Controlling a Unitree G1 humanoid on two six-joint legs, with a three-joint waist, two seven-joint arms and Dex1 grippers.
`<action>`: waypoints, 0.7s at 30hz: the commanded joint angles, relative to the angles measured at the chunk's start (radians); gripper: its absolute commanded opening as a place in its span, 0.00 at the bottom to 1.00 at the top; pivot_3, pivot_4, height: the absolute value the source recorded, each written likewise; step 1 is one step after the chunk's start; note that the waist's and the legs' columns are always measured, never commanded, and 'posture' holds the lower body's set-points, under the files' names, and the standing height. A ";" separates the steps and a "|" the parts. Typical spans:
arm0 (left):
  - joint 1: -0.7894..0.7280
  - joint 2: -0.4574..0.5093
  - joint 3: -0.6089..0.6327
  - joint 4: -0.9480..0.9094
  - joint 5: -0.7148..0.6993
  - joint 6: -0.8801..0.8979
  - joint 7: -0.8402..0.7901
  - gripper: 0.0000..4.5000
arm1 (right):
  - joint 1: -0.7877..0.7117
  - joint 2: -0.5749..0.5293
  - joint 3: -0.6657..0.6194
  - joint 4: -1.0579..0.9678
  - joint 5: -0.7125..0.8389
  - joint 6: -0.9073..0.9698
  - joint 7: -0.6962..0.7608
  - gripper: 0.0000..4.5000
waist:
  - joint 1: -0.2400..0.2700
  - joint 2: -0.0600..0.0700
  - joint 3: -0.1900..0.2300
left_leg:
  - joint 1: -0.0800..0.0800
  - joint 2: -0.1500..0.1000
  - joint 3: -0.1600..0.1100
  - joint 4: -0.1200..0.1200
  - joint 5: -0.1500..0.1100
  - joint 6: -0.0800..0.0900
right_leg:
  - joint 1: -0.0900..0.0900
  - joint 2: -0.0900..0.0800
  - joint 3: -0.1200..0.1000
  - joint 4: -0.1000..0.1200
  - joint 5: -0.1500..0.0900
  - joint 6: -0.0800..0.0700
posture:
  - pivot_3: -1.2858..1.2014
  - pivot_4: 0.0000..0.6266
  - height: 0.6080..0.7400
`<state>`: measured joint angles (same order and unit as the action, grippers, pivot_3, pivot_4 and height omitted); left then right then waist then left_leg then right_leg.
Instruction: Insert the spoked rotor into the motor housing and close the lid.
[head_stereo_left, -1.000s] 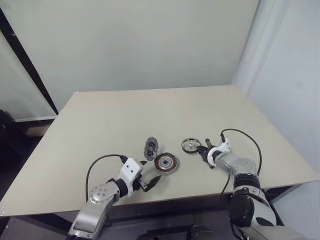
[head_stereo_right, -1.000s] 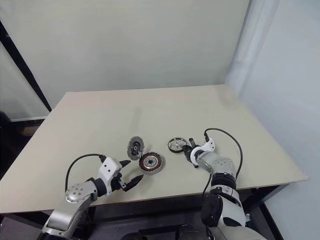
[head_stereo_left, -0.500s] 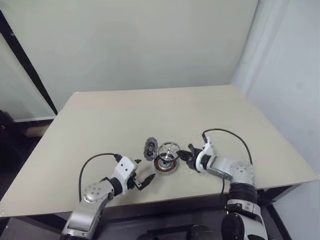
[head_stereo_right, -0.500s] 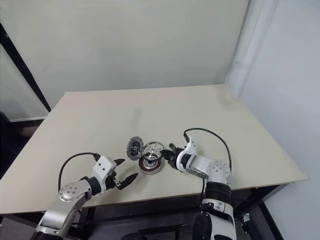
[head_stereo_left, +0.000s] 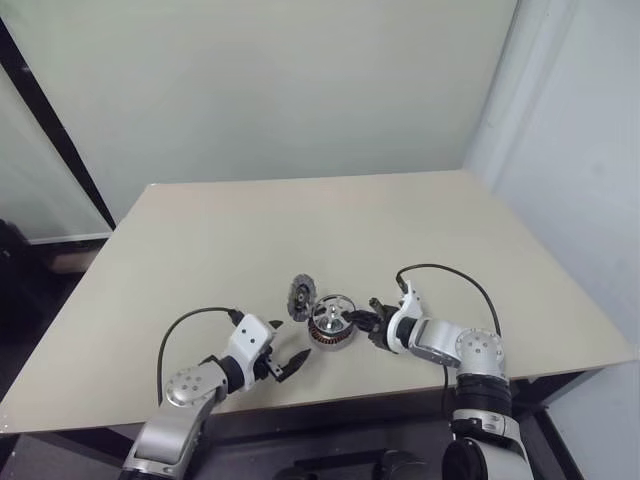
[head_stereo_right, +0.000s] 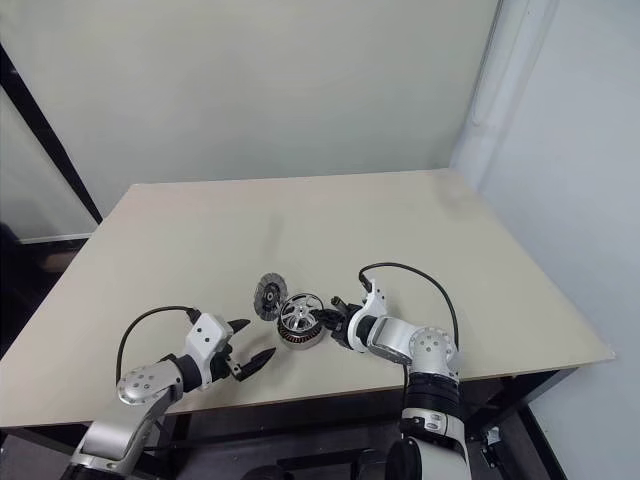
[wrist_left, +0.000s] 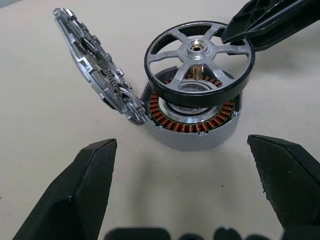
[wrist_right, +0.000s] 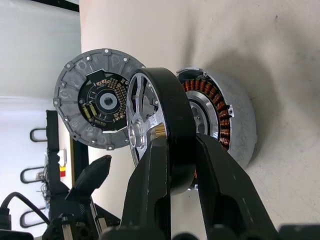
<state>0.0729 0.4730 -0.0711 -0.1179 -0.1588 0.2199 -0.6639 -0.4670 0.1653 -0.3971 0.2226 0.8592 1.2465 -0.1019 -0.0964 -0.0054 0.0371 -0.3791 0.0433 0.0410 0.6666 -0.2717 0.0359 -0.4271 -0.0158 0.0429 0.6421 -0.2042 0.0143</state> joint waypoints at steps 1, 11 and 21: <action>-0.006 0.001 0.007 -0.016 -0.006 -0.012 -0.004 1.00 | -0.007 0.045 0.023 -0.010 -0.003 -0.028 0.007 0.08 | 0.000 0.000 0.000 | 0.000 0.000 0.000 0.000 0.000 0.000 | 0.000 0.000 0.000 0.000 0.000 0.000 | 0.52 0.00 1.00; -0.005 -0.002 0.006 -0.017 -0.003 -0.015 0.001 1.00 | -0.005 0.049 0.063 0.026 -0.037 -0.068 0.012 0.08 | 0.000 0.000 0.000 | 0.000 0.000 0.000 0.000 0.000 0.000 | 0.000 0.000 0.000 0.000 0.000 0.000 | 0.52 0.00 1.00; -0.006 -0.010 0.006 -0.015 -0.001 -0.018 0.006 1.00 | -0.006 0.022 0.089 -0.007 -0.057 -0.083 0.005 0.44 | 0.000 0.000 0.000 | 0.000 0.000 0.000 0.000 0.000 0.000 | 0.000 0.000 0.000 0.000 0.000 0.000 | 0.52 0.00 1.00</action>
<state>0.0751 0.4643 -0.0719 -0.1179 -0.1575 0.2192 -0.6620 -0.4599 0.1667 -0.3034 0.2540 0.8014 1.1745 -0.0897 -0.0964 -0.0055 0.0371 -0.3788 0.0434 0.0410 0.6666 -0.2717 0.0359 -0.4269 -0.0159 0.0428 0.6421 -0.2042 0.0143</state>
